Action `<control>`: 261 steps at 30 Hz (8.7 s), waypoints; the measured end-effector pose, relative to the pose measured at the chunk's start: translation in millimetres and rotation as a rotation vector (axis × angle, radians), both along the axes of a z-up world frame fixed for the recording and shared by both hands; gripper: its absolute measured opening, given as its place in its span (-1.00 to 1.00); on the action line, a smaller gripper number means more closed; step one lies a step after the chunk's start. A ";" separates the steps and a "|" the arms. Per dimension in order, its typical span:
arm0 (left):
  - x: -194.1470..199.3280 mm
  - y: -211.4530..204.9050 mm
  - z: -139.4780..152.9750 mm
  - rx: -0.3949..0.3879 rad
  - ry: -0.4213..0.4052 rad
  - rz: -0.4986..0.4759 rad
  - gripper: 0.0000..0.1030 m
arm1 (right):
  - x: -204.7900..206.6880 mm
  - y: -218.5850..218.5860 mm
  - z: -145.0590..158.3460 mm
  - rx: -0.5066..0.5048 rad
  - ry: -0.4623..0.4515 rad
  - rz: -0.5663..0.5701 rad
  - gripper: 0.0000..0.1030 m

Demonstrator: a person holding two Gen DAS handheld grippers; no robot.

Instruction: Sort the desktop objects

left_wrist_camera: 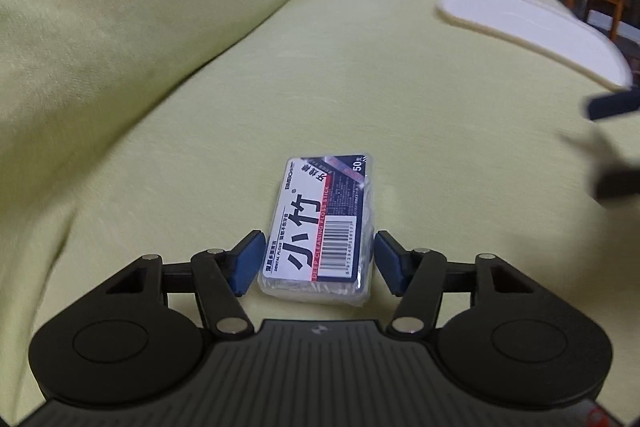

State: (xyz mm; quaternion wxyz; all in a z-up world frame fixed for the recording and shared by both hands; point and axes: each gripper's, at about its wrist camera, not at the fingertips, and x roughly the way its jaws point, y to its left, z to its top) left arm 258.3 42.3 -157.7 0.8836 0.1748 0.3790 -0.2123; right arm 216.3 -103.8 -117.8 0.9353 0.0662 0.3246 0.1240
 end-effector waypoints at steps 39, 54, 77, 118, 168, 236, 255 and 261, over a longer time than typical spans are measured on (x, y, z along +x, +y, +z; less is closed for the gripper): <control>-75.9 -47.2 -1.7 -0.168 0.069 -0.051 0.20 | -28.9 -62.8 17.4 0.237 0.092 -0.083 0.76; -125.7 -95.7 0.9 -0.207 0.114 -0.043 0.32 | -24.6 -76.7 -4.2 0.419 0.315 -0.101 0.76; -181.2 -64.0 18.5 -0.078 0.030 -0.125 0.50 | -40.7 0.8 -1.9 -0.038 0.269 0.052 0.36; -178.2 -104.6 22.5 -0.019 -0.075 -0.332 0.14 | -44.2 -38.6 16.9 0.154 0.342 0.182 0.03; -226.8 -332.1 30.8 -0.057 -0.132 -0.965 0.11 | -238.3 -228.1 24.4 0.292 0.105 -0.368 0.03; -284.3 -556.4 -78.2 0.115 -0.138 -1.421 0.12 | -355.8 -414.2 -88.8 0.371 0.271 -0.867 0.02; -269.8 -557.1 -90.3 0.210 -0.139 -1.394 0.12 | -346.7 -416.1 -121.3 0.209 0.413 -0.970 0.02; -265.0 -554.5 -88.1 0.211 -0.134 -1.373 0.12 | -344.3 -422.5 -146.2 0.193 0.505 -1.035 0.02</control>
